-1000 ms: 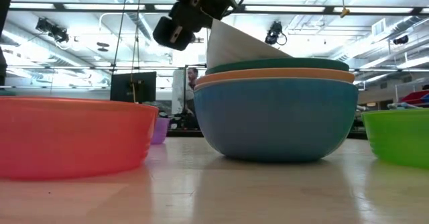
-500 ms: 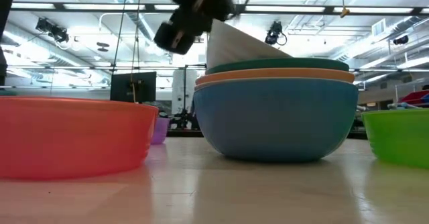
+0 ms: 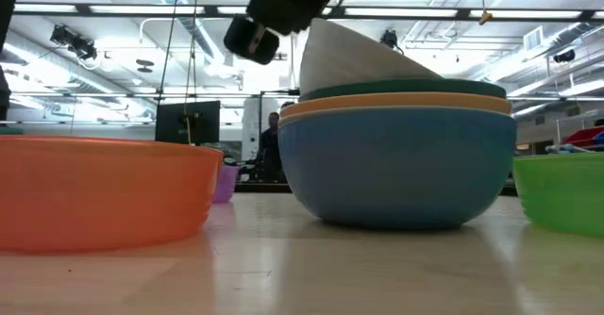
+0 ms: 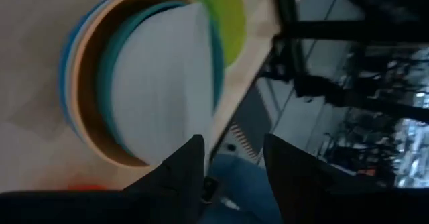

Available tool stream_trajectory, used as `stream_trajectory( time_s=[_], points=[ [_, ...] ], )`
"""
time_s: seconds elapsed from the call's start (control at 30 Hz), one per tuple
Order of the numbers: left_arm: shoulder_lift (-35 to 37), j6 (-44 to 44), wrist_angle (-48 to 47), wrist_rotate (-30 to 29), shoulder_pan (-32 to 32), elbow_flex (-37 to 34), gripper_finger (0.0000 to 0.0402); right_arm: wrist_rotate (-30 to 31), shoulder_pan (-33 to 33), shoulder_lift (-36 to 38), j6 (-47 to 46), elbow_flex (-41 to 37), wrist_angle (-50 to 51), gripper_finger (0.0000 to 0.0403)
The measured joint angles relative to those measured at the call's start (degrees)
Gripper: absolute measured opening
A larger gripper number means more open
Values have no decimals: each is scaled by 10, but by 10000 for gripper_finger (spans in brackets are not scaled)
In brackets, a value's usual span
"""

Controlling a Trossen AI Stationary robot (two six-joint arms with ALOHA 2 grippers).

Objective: Nest bowls inside each other
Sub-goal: Stack the white bowl on top of the dark green bowl, then stack the light green bowl on top of the white bowl

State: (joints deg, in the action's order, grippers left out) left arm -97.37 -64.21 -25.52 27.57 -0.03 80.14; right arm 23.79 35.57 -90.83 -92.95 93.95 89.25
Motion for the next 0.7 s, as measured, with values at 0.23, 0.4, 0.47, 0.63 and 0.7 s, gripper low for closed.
stream_trajectory(
  time_s=[0.23, 0.4, 0.47, 0.63, 0.7],
  points=[
    [2, -5, 55, -36, -9, 0, 163, 0, 0, 0, 0, 0, 0, 127],
    [-24, 13, 2, -26, -25, 0, 163, -5, 0, 0, 0, 0, 0, 127],
    [-31, 33, -25, -26, -27, 1, 163, -6, 0, 0, 0, 0, 0, 127],
    [-55, 35, -26, 5, -26, -1, 163, -9, 0, 0, -6, 0, 0, 127],
    [-50, 23, 7, 24, -24, 0, 163, -10, 0, 0, -9, 0, 0, 127]
  ],
)
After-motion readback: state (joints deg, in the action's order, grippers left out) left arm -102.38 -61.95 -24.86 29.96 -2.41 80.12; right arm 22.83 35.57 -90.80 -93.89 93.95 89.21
